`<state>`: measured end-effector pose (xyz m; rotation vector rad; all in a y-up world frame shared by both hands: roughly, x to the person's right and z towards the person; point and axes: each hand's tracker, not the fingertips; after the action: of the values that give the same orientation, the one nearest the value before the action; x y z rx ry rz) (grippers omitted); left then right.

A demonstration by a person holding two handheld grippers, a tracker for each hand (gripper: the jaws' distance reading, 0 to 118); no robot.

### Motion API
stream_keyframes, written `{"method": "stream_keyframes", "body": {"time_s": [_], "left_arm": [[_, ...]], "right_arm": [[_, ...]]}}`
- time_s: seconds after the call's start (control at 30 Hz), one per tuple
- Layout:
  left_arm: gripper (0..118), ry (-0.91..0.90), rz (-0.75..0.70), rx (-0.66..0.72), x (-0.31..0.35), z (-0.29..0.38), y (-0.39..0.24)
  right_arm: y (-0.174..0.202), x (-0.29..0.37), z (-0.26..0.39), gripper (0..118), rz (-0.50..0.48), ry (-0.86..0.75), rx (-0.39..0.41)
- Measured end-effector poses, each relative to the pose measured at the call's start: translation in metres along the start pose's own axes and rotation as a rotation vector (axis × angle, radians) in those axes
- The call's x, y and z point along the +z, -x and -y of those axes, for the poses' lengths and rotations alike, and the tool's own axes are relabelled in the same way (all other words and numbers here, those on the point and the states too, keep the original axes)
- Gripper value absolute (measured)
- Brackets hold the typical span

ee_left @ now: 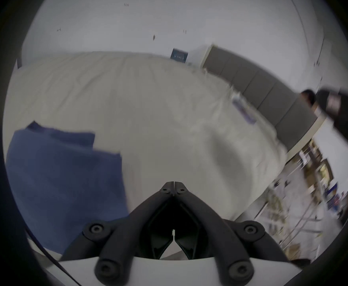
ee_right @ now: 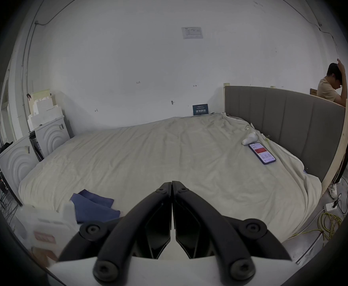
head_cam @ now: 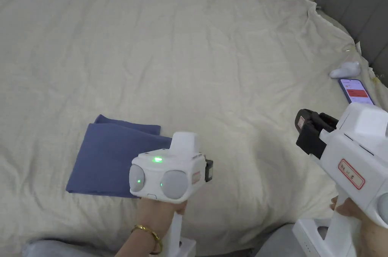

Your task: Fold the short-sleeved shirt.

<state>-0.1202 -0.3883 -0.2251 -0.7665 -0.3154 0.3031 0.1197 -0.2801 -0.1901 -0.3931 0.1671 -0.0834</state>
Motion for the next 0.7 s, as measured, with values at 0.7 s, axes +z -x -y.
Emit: {"method": "stream_keyframes", "body": {"time_s": [0.7], "left_arm": [[0,-0.451,-0.521,-0.086,0.186,-0.056,0.129]], "right_arm": [[0.187,-0.100,0.042,0,-0.242,0.007,0.033]]}}
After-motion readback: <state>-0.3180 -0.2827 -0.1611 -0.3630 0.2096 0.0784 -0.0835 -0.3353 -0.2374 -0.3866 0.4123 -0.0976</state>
